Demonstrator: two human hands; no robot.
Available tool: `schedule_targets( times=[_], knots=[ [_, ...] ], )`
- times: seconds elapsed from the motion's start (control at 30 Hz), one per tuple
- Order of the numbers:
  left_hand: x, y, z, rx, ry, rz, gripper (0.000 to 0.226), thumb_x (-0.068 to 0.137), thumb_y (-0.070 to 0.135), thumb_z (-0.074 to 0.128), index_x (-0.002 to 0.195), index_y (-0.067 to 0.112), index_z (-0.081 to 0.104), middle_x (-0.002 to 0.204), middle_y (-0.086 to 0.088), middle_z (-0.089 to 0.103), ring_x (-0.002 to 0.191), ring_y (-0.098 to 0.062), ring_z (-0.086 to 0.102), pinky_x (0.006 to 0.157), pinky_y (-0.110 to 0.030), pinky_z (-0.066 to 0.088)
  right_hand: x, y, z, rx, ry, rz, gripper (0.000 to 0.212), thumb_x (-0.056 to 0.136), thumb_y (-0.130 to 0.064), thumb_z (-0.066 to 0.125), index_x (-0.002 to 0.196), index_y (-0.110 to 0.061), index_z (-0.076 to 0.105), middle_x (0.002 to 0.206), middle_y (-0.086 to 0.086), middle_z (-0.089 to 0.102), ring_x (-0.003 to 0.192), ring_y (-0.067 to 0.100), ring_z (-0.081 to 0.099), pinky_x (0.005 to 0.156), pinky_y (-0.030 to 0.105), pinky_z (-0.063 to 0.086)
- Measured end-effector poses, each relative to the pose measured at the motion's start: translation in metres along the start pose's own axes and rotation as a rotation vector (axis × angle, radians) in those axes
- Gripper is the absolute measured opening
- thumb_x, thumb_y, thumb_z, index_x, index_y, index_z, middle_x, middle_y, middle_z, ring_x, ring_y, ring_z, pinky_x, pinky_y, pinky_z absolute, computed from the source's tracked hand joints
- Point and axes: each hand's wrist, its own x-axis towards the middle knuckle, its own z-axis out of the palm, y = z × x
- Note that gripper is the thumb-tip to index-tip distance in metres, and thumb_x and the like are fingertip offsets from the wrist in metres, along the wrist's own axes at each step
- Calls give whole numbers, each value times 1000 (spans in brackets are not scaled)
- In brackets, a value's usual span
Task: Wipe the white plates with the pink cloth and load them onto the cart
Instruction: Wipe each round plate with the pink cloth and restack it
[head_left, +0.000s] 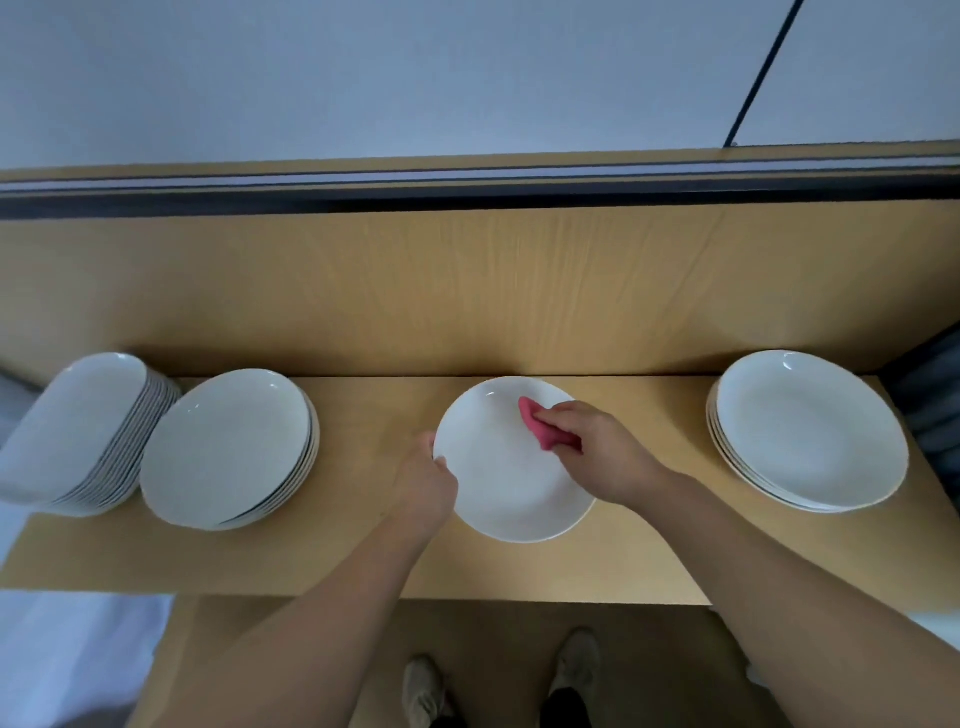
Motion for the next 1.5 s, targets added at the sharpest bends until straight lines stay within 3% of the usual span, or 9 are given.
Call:
schedule_targets(
  times=[0.3, 0.43, 0.63, 0.7, 0.83, 0.93, 1.1, 1.37, 1.5],
  knots=[
    [23, -40, -7, -34, -63, -21, 35, 98, 12, 38, 133, 18, 43, 108, -1, 58, 96, -20, 57, 74, -29, 45, 22, -5, 52, -90, -66, 1, 27, 90, -1, 47, 99, -20, 63, 85, -3, 54, 89, 13, 50, 85, 30, 45],
    [27, -43, -8, -22, -86, -14, 32, 99, 14, 37, 130, 19, 44, 107, 1, 57, 93, -17, 57, 63, -26, 42, 35, 2, 65, -137, -116, 40, 28, 91, -5, 45, 106, -22, 63, 93, -6, 55, 94, 13, 52, 88, 31, 47],
    [37, -47, -22, 243, -136, 133, 23, 98, 20, 34, 106, 20, 55, 88, 2, 62, 80, -16, 58, 66, -30, 45, 60, -2, 82, -277, -96, 115, 25, 85, -1, 44, 88, -24, 52, 95, -7, 49, 86, 20, 53, 73, 32, 49],
    [42, -47, -26, 268, -189, 195, 24, 96, 15, 34, 101, 18, 57, 80, 1, 59, 75, -18, 55, 65, -30, 43, 67, -5, 96, -352, -71, 147, 23, 85, -3, 46, 90, -24, 50, 109, -4, 51, 92, 23, 52, 72, 33, 47],
    [49, -45, -26, 196, -233, 197, 32, 92, 10, 35, 106, 20, 62, 82, -1, 64, 76, -21, 62, 69, -32, 54, 73, -10, 131, -450, -63, 201, 43, 88, -8, 51, 130, -19, 50, 143, 6, 42, 129, 31, 41, 99, 41, 41],
    [51, -46, -25, 151, -251, 158, 31, 92, 6, 35, 102, 16, 62, 84, -5, 65, 74, -25, 66, 69, -37, 59, 73, -14, 143, -424, -76, 218, 65, 87, -8, 51, 148, -16, 33, 157, 10, 24, 145, 33, 16, 117, 46, 20],
    [51, -48, -24, 14, -282, 89, 36, 91, 3, 34, 101, 16, 66, 90, -9, 68, 82, -29, 68, 70, -44, 60, 65, -16, 148, -337, -111, 90, 70, 86, -7, 50, 151, -20, 29, 161, -2, 18, 150, 24, 5, 122, 38, 6],
    [49, -46, -27, -106, -300, 87, 43, 90, 1, 33, 96, 28, 67, 88, -3, 67, 80, -23, 66, 66, -37, 61, 47, -8, 152, -267, -140, -131, 60, 83, -2, 49, 140, -20, 51, 146, 0, 47, 144, 26, 30, 119, 44, 19],
    [52, -50, -24, -80, -296, 74, 41, 90, 2, 34, 101, 20, 69, 95, -7, 70, 88, -28, 69, 69, -42, 61, 40, -3, 152, -308, -172, -207, 55, 90, -7, 46, 144, -21, 46, 150, 0, 44, 146, 22, 26, 119, 35, 9]
  ],
)
